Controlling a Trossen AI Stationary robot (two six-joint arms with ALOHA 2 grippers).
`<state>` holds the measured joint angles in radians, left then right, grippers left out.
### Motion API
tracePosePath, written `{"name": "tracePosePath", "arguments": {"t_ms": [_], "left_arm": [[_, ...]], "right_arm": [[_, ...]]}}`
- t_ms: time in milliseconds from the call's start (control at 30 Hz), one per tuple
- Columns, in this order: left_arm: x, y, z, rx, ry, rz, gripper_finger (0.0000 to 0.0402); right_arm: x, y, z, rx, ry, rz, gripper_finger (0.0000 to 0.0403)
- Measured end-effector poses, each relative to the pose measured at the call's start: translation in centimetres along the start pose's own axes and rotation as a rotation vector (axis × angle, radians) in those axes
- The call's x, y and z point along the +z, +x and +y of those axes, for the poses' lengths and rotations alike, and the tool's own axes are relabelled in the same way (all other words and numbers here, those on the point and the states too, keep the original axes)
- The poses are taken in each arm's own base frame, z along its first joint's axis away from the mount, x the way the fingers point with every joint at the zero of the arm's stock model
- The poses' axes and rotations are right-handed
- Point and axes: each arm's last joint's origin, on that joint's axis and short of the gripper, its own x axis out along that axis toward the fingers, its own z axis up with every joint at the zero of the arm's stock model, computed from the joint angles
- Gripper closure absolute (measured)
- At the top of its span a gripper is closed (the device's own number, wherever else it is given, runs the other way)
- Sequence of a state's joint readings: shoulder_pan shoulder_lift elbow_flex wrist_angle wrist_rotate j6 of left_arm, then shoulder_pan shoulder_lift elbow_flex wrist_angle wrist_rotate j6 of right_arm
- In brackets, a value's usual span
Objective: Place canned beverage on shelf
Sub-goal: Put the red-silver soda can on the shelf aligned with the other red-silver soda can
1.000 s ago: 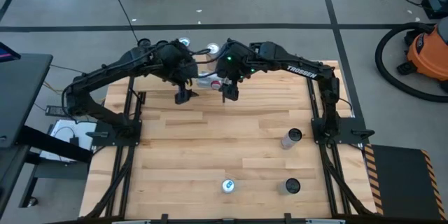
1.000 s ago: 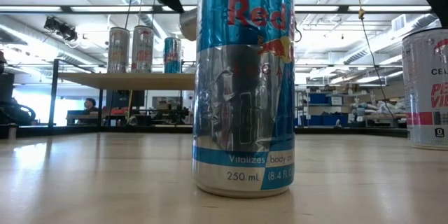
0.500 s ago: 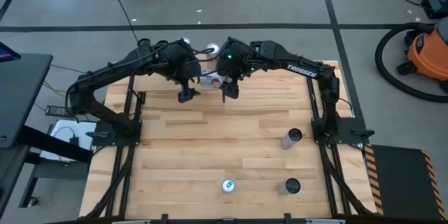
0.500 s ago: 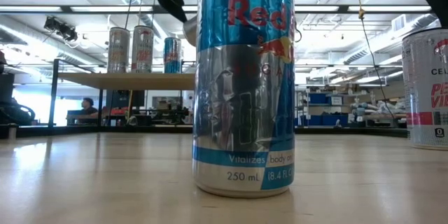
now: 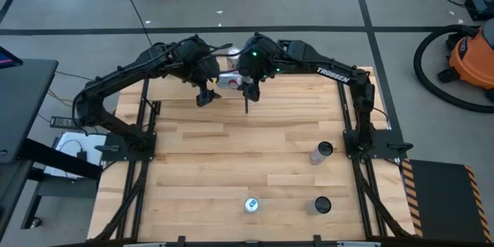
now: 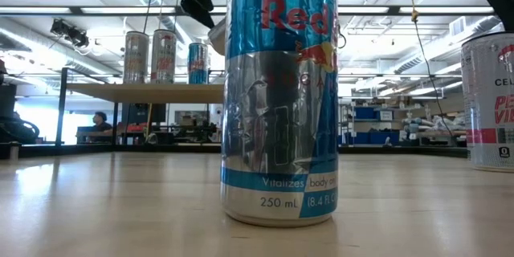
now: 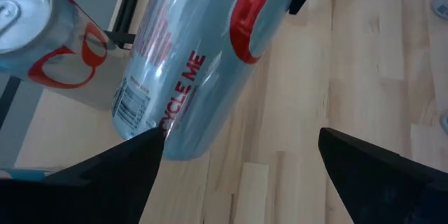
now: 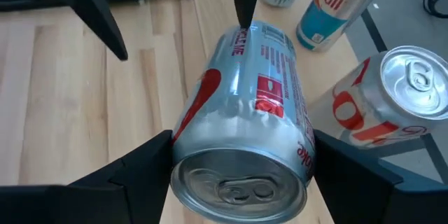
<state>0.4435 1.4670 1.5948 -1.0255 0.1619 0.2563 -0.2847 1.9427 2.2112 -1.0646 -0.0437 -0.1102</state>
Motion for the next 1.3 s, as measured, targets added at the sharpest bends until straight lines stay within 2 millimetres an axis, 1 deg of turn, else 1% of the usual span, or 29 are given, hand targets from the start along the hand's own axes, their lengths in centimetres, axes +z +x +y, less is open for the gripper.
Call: {"name": "tracePosePath", "arguments": {"t_ms": [133, 300, 533, 800, 900, 1033, 1133, 1300], "left_arm": [[0.0, 0.0, 0.0, 0.0, 0.0, -0.003, 0.0012], [0.0, 0.3, 0.1, -0.014, -0.001, 0.001, 0.0012], [0.1, 0.2, 0.5, -0.034, 0.004, -0.029, 0.0012], [0.2, 0.2, 0.4, -0.049, 0.004, -0.032, 0.0012], [0.1, 0.2, 0.4, -0.062, -0.007, -0.032, 0.0012], [0.1, 0.6, 0.4, -0.135, -0.032, -0.032, 0.0012], [0.2, 0.7, 0.4, -0.085, -0.031, -0.021, 0.0012], [0.1, 0.7, 0.9, -0.084, -0.038, -0.026, 0.0012]], "right_arm": [[0.2, 0.0, -0.4, 0.005, 0.019, -0.026, 0.0098], [0.4, -0.1, -1.1, 0.056, 0.064, -0.064, 0.0098], [0.6, -0.1, -1.7, 0.048, 0.087, -0.088, 0.0098], [-0.1, 1.2, -1.7, 0.049, 0.091, -0.055, 0.0098], [0.0, 1.3, -1.7, 0.047, 0.084, -0.071, 0.0098], [0.2, 1.3, -1.7, 0.05, 0.08, -0.087, 0.0098], [0.1, 1.3, -1.7, 0.048, 0.081, -0.081, 0.0098], [0.2, 1.3, -1.9, 0.031, 0.081, -0.091, 0.0098]]}}
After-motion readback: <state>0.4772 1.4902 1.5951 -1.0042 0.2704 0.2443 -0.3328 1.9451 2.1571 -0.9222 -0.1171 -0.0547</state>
